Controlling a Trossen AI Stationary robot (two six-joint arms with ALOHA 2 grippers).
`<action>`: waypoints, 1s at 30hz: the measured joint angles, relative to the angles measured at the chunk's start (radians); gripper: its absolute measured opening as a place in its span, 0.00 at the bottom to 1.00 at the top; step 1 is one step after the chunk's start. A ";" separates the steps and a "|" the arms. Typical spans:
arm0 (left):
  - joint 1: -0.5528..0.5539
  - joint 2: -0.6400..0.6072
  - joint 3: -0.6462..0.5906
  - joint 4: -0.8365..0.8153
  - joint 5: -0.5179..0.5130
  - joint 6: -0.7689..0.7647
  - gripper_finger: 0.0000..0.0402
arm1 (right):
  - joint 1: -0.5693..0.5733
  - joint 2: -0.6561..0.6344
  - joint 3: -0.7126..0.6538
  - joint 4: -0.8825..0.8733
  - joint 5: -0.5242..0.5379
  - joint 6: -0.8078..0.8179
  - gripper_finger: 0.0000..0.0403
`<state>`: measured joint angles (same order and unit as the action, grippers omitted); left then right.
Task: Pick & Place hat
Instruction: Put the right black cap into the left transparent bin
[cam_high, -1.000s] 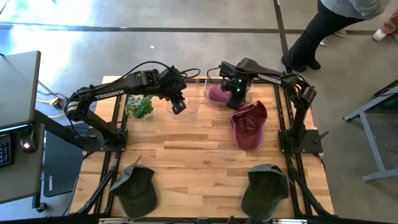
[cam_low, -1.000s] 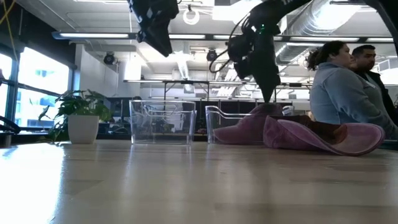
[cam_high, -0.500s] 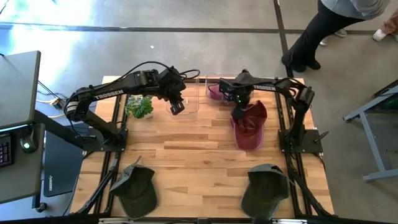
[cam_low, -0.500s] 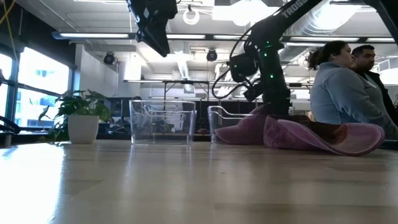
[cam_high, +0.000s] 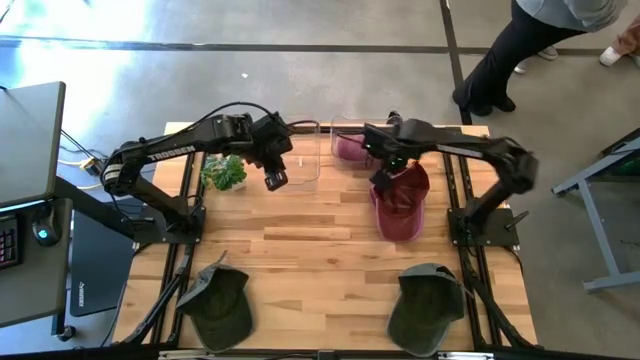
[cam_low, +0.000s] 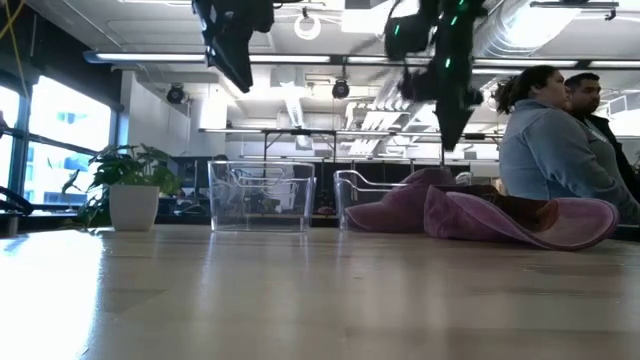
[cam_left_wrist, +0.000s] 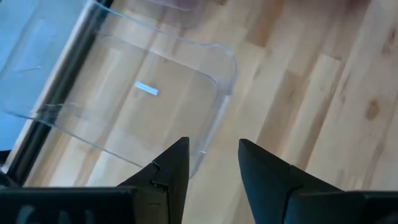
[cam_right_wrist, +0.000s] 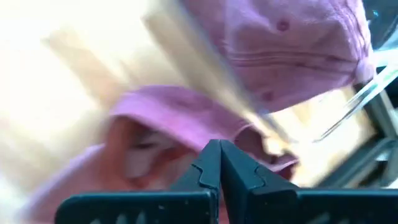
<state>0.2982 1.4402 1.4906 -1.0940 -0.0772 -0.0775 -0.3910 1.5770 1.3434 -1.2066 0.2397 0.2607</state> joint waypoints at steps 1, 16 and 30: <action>-0.008 -0.003 0.000 -0.003 0.000 0.003 0.33 | 0.026 -0.041 0.000 0.000 -0.029 0.032 0.00; -0.240 -0.007 0.000 0.066 -0.044 -0.012 0.33 | 0.647 -0.235 0.000 -0.055 -0.628 0.353 0.37; -0.399 -0.007 0.000 0.089 -0.148 -0.210 0.33 | 0.988 0.077 0.000 -0.121 -0.314 0.183 0.70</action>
<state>-0.1008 1.4330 1.4902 -1.0047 -0.2248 -0.2874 0.5966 1.6542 1.3430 -1.3277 -0.0747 0.4433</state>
